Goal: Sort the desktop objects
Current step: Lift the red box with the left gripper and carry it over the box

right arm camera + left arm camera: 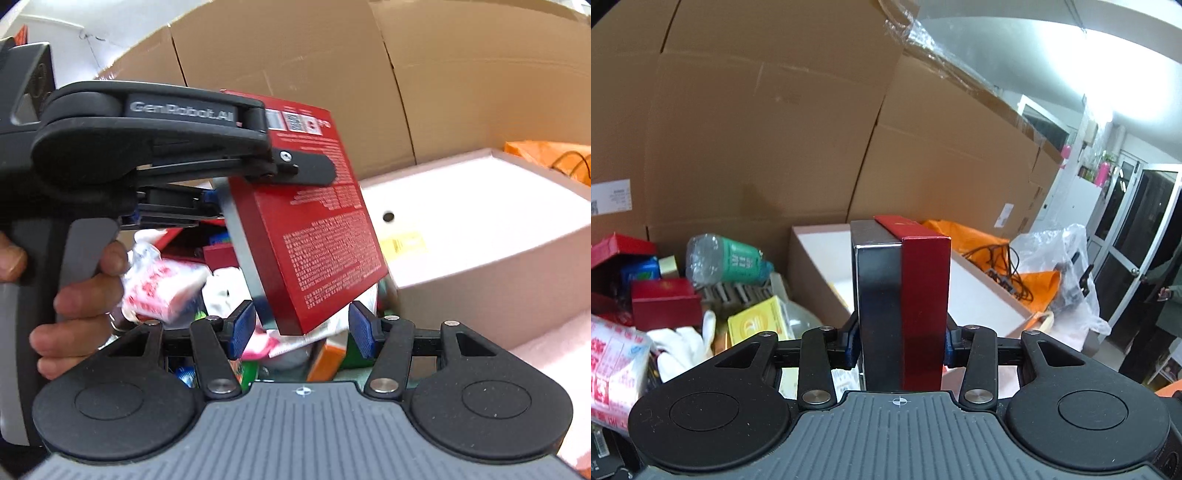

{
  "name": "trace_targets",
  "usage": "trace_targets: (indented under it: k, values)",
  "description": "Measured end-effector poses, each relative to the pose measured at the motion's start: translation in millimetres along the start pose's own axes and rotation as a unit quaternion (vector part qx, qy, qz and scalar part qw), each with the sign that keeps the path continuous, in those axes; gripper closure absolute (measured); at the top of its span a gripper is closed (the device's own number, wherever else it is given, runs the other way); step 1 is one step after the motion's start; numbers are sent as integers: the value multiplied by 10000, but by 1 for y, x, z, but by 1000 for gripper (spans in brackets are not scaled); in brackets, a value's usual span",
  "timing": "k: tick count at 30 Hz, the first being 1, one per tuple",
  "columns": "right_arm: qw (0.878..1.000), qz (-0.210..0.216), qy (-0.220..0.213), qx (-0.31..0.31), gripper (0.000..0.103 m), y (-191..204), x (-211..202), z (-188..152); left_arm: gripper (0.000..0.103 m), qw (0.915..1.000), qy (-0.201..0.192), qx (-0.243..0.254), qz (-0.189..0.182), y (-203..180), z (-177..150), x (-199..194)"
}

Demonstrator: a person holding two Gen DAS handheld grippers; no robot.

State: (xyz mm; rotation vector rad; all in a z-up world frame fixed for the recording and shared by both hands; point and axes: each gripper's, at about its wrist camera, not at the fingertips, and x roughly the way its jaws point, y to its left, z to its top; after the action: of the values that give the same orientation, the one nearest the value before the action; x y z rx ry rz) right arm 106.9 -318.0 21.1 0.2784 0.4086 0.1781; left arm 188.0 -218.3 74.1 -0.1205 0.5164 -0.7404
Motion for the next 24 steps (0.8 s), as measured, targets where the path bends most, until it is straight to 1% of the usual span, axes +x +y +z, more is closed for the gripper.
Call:
trace_targets:
  k: [2,4,6,7,10,12,14,21,23,24]
  values:
    - [9999,8,-138,-52,42,1,-5,6,65,9999,-68,94,3,-4,6,0]
    - [9992,62,-360,-131,42,-2,-8,16,65,9999,-21,128,-13,-8,12,7]
    - [9989,21,-415,-208,42,-6,-6,28,65,9999,73,117,-90,-10,16,20]
    - [9987,-12,-427,-278,42,-9,-3,33,65,9999,22,88,-124,-11,18,25]
    - [9990,-225,-331,-176,41,-22,7,41,66,9992,198,-218,-256,-7,28,50]
    - [9992,-323,-210,-122,42,-32,15,46,66,9980,438,-338,-312,-3,31,71]
    - [9990,-398,-136,-136,42,-39,22,48,66,9973,548,-385,-313,-2,33,88]
    - [9979,-644,12,-100,43,-63,46,56,66,9962,680,-416,-340,-3,37,134]
    - [9974,-712,91,-62,43,-66,56,59,66,9955,752,-464,-345,-2,36,149]
    - [9972,-731,138,-34,43,-64,53,56,66,9949,794,-521,-330,-2,34,156]
